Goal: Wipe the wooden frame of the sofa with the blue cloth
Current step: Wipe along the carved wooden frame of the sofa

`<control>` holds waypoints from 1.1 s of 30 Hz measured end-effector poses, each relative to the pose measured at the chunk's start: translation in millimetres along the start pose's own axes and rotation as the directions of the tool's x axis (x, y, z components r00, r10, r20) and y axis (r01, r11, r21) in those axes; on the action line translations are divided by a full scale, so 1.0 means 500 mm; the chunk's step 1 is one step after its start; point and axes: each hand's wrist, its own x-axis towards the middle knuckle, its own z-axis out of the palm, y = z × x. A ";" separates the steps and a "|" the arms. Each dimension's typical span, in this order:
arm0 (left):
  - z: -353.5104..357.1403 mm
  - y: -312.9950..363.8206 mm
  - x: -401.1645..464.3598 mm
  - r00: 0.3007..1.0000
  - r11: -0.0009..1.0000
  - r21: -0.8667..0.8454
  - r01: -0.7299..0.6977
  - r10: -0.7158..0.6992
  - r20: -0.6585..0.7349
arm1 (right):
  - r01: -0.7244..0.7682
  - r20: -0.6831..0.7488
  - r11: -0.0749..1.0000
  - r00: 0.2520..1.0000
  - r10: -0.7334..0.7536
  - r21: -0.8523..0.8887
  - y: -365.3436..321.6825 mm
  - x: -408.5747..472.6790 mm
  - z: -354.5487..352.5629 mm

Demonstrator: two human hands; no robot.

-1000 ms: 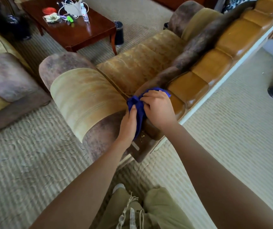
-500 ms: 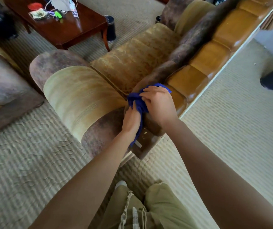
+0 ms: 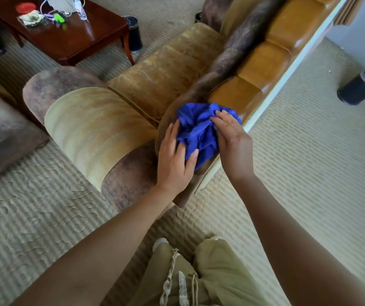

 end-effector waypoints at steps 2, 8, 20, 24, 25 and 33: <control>-0.004 0.030 0.031 1.000 0.991 0.132 -0.021 0.020 0.011 | -0.091 -0.064 0.994 0.993 0.095 0.068 0.003 -0.007 -0.009; 0.008 0.117 0.143 0.976 0.941 0.334 -0.058 -0.017 0.219 | -0.374 -0.130 0.841 0.882 0.453 0.390 -0.004 0.024 -0.050; -0.022 0.064 0.065 0.869 0.838 0.251 -0.484 0.426 0.251 | -0.530 0.031 0.628 0.777 0.628 0.569 -0.058 -0.113 -0.002; -0.021 0.088 0.100 0.873 0.836 0.309 -0.453 0.346 0.344 | -0.530 0.064 0.523 0.740 0.669 0.667 -0.039 -0.074 -0.003; -0.016 0.097 0.117 0.875 0.833 0.334 -0.442 0.317 0.367 | -0.527 0.057 0.497 0.724 0.688 0.689 -0.032 -0.061 -0.002; 0.005 0.125 0.173 0.853 0.849 0.352 -0.394 0.195 0.483 | -0.536 0.063 0.413 0.662 0.747 0.736 -0.016 -0.045 0.016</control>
